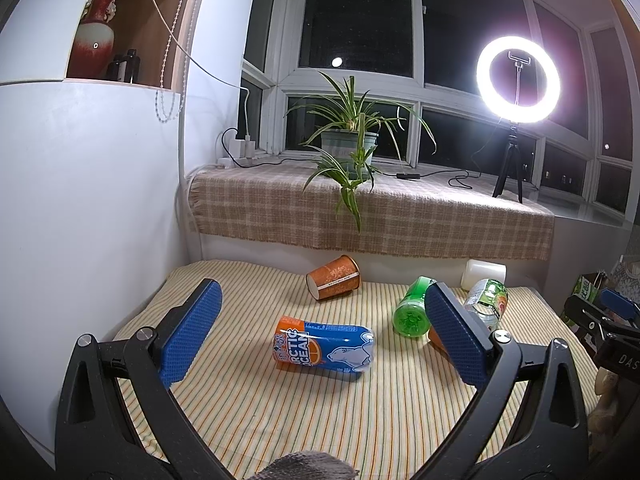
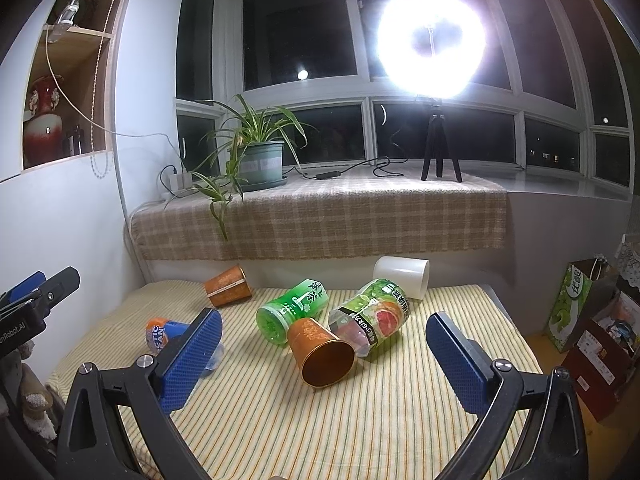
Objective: Flip cup upright
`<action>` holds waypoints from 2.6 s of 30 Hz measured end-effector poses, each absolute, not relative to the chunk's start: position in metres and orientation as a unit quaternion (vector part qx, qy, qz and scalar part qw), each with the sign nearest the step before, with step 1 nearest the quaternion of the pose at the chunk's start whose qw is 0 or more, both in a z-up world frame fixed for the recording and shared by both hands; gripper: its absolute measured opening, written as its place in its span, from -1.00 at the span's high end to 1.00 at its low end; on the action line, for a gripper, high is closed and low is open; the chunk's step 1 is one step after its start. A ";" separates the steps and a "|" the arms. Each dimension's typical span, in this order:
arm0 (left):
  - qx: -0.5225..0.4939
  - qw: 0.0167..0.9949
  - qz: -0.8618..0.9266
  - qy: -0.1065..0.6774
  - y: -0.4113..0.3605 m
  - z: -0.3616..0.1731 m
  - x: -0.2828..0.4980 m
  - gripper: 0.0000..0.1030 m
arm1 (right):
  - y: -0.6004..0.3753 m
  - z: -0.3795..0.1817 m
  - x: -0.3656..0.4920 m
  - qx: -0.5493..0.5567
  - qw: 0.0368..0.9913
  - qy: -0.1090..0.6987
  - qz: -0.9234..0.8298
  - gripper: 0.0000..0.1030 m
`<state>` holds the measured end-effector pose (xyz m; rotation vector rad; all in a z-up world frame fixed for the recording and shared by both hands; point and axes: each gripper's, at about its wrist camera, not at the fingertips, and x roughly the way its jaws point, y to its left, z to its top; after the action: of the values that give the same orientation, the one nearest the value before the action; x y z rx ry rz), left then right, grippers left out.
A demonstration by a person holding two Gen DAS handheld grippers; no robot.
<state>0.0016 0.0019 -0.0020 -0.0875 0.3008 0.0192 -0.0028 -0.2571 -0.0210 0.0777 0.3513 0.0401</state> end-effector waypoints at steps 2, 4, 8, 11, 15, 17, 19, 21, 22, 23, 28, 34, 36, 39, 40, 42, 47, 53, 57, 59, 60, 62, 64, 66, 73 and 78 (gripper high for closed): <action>-0.043 0.988 0.010 0.150 0.002 -0.002 0.002 -0.99 | -0.257 -0.021 -0.003 0.038 0.984 0.175 0.021 -1.00; -0.043 0.988 0.009 0.150 0.002 -0.002 0.002 -0.99 | -0.257 -0.021 -0.002 0.039 0.984 0.175 0.022 -1.00; -0.043 0.988 0.009 0.150 0.005 -0.001 -0.001 -1.00 | -0.257 -0.021 -0.002 0.039 0.983 0.176 0.022 -1.00; -0.043 0.988 0.009 0.150 0.005 -0.002 0.000 -1.00 | -0.257 -0.021 -0.002 0.039 0.983 0.176 0.022 -1.00; -0.043 0.988 0.009 0.150 0.005 -0.002 0.000 -0.99 | -0.257 -0.021 -0.001 0.040 0.983 0.178 0.023 -1.00; -0.042 0.988 0.009 0.150 0.005 -0.002 0.000 -1.00 | -0.256 -0.021 -0.001 0.039 0.983 0.177 0.023 -1.00; -0.041 0.988 0.009 0.149 0.004 -0.003 0.000 -0.99 | -0.256 -0.021 -0.001 0.039 0.983 0.178 0.023 -1.00; -0.042 0.988 0.009 0.149 0.003 -0.003 0.000 -0.99 | -0.255 -0.021 0.000 0.039 0.983 0.178 0.024 -1.00; -0.042 0.988 0.009 0.150 0.004 -0.003 0.000 -1.00 | -0.255 -0.021 0.000 0.038 0.983 0.178 0.024 -1.00; -0.041 0.988 0.009 0.150 0.003 -0.003 0.000 -0.99 | -0.254 -0.021 0.000 0.038 0.983 0.178 0.024 -1.00; -0.042 0.988 0.010 0.150 0.002 -0.003 -0.001 -0.99 | -0.254 -0.022 0.000 0.038 0.983 0.178 0.024 -1.00; -0.041 0.988 0.009 0.150 0.002 -0.003 -0.001 -0.99 | -0.249 -0.024 0.001 0.038 0.982 0.182 0.028 -1.00; -0.041 0.988 0.009 0.150 0.001 -0.003 -0.001 -0.99 | -0.248 -0.025 0.001 0.039 0.982 0.183 0.030 -1.00; -0.041 0.988 0.009 0.150 0.001 -0.003 0.000 -0.99 | -0.249 -0.024 0.004 0.039 0.981 0.185 0.032 -1.00; -0.040 0.988 0.009 0.151 -0.002 -0.006 0.002 -0.99 | -0.249 -0.024 0.005 0.039 0.981 0.186 0.034 -1.00; -0.039 0.988 0.010 0.152 -0.003 -0.010 0.002 -0.99 | -0.247 -0.024 0.007 0.038 0.981 0.188 0.038 -1.00; -0.043 0.987 0.017 0.155 0.006 -0.015 0.002 -0.99 | -0.242 -0.025 0.018 0.040 0.978 0.198 0.058 -1.00; -0.044 0.984 0.037 0.167 0.026 -0.023 -0.005 -0.99 | -0.227 -0.034 0.044 0.038 0.965 0.236 0.112 -1.00; -0.044 0.979 0.056 0.191 0.043 -0.035 -0.012 -0.99 | -0.204 -0.039 0.067 -0.003 0.951 0.265 0.161 -1.00; -0.043 0.976 0.066 0.202 0.051 -0.041 -0.016 -0.99 | -0.189 -0.041 0.078 -0.028 0.940 0.281 0.190 -1.00; -0.043 0.975 0.069 0.206 0.054 -0.044 -0.018 -0.99 | -0.178 -0.043 0.087 -0.050 0.932 0.291 0.209 -1.00; -0.045 0.973 0.078 0.215 0.062 -0.048 -0.023 -0.99 | -0.162 -0.046 0.097 -0.081 0.919 0.306 0.234 -1.00; -0.048 0.970 0.084 0.223 0.068 -0.052 -0.027 -0.99 | -0.142 -0.050 0.110 -0.124 0.904 0.320 0.255 -1.00; -0.054 0.968 0.088 0.229 0.073 -0.056 -0.028 -0.99 | -0.124 -0.054 0.120 -0.162 0.888 0.330 0.276 -1.00; -0.073 0.959 0.099 0.256 0.086 -0.068 -0.030 -0.99 | -0.071 -0.072 0.149 -0.255 0.831 0.364 0.336 -0.96; -0.080 0.957 0.110 0.258 0.095 -0.069 -0.034 -0.99 | -0.037 -0.094 0.163 -0.332 0.789 0.385 0.344 -0.93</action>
<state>-0.0345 0.0947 -0.0690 -0.1624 0.5226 0.2226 0.1632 -0.0372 -0.0944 -0.7154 0.8287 0.7407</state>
